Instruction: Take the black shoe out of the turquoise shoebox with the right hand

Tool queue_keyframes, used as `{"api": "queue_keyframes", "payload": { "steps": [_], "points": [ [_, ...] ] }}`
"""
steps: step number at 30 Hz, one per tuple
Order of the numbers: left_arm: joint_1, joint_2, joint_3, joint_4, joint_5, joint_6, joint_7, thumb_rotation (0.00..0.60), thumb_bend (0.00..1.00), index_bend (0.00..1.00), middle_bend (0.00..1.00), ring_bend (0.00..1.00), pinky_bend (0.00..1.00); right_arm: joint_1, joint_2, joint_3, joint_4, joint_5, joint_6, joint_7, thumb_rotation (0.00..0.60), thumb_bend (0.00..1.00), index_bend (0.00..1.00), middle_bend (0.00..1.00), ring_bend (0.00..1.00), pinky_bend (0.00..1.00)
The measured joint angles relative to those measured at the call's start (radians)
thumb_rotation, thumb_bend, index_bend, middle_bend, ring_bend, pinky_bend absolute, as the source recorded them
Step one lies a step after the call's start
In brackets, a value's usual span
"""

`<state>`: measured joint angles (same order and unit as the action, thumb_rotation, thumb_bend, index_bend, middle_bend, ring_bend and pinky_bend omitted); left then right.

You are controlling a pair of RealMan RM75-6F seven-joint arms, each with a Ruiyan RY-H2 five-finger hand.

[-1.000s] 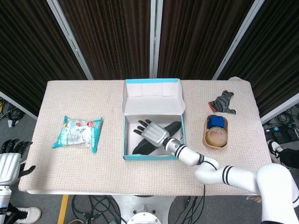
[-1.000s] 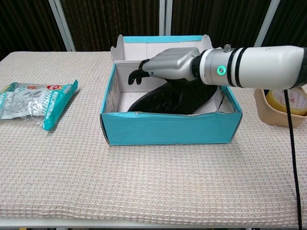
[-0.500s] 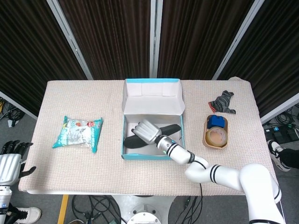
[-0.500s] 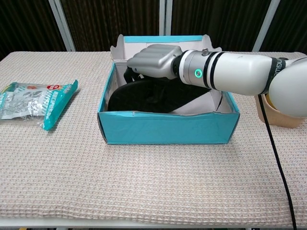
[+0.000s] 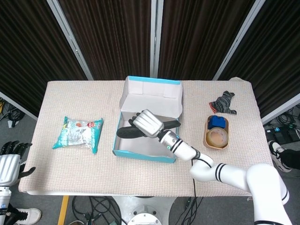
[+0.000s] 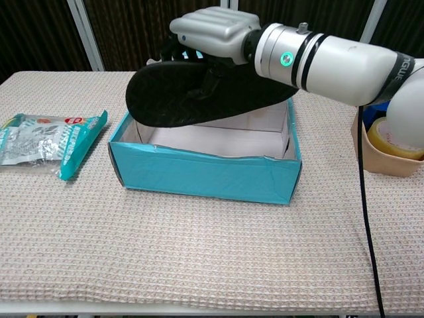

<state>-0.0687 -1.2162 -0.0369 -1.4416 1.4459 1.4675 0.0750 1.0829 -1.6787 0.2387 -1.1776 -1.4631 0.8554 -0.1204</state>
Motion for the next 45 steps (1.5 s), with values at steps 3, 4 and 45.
{"api": "queue_keyframes", "payload": {
  "steps": [3,4,45],
  "points": [
    [0.0,-0.001,-0.001,0.002,0.0,0.002,-0.003,0.6,0.0,0.25,0.26,0.15,0.14,-0.025,0.06,0.002,-0.056,-0.006,0.039,0.006,0.6,0.4,0.91,0.69,0.53,0.66],
    [0.001,-0.001,-0.002,0.003,0.001,0.004,-0.005,0.6,0.0,0.25,0.26,0.15,0.14,-0.036,0.081,0.002,-0.074,-0.007,0.056,0.007,0.6,0.4,0.91,0.69,0.53,0.66],
    [0.011,0.062,-0.003,-0.187,0.034,0.058,0.153,0.6,0.0,0.25,0.26,0.15,0.14,-0.265,0.213,-0.403,0.423,-0.691,0.665,0.341,0.6,0.08,0.44,0.26,0.08,0.13]
  ]
}}
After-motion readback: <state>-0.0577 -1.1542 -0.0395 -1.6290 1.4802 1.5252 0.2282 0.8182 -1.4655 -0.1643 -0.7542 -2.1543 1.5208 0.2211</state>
